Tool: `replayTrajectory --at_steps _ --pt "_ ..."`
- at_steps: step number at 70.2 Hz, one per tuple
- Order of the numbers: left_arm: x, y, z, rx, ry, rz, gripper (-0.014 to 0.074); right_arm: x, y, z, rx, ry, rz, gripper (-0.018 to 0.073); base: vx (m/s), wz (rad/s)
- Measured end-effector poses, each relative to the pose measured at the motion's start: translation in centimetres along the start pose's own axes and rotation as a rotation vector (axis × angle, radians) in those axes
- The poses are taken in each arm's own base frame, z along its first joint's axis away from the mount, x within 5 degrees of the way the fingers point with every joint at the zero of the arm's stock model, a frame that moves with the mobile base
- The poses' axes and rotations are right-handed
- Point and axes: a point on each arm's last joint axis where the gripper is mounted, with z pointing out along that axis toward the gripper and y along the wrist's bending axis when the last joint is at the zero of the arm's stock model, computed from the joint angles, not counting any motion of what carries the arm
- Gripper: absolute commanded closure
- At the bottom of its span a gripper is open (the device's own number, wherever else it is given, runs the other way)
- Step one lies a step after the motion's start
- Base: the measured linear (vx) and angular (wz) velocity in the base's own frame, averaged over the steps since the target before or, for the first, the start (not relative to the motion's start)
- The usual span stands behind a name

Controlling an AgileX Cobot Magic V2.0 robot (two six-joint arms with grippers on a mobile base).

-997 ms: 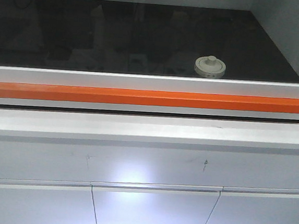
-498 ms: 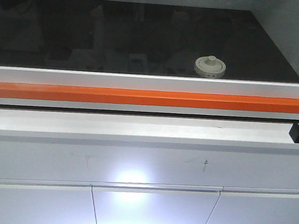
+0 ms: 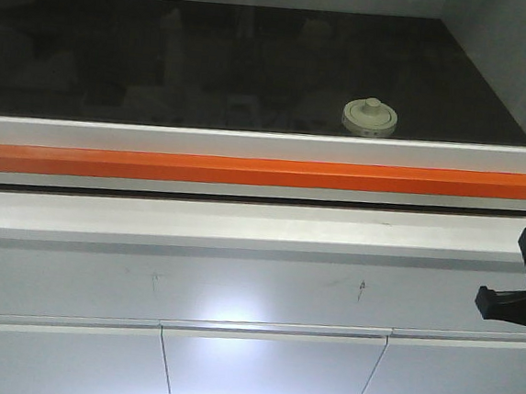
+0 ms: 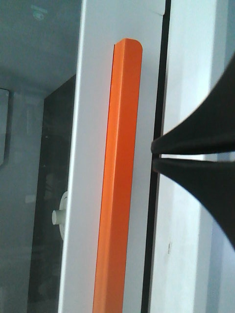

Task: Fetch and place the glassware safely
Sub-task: 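Raise both grippers up to the orange sash handle, then hook both grippers under the orange handle of the sash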

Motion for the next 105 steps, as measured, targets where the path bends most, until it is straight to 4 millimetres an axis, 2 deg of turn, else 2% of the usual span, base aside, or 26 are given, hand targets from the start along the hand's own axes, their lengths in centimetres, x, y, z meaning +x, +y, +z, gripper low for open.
replayTrajectory --at_steps 9,36,63,89,105 --pt "0.5 0.0 -0.2 0.002 0.012 0.0 0.0603 0.7 0.1 1.3 -0.015 -0.008 0.004 0.056 0.0 0.0" --pt "-0.1 -0.1 -0.2 0.003 -0.056 0.0 0.0603 4.1 0.8 5.0 -0.072 -0.029 0.009 0.056 0.0 0.0" --pt "-0.1 -0.1 -0.2 0.003 -0.062 0.001 0.0603 3.5 0.5 8.3 -0.071 -0.063 -0.004 0.056 0.0 0.0" --pt "-0.1 -0.1 -0.2 0.004 -0.062 0.001 0.0603 5.4 0.6 10.6 -0.079 0.007 0.002 0.056 0.0 0.0" --pt "-0.1 -0.1 -0.2 0.004 -0.062 0.001 0.0603 5.5 0.5 12.4 -0.079 0.002 0.001 0.056 0.0 0.0"
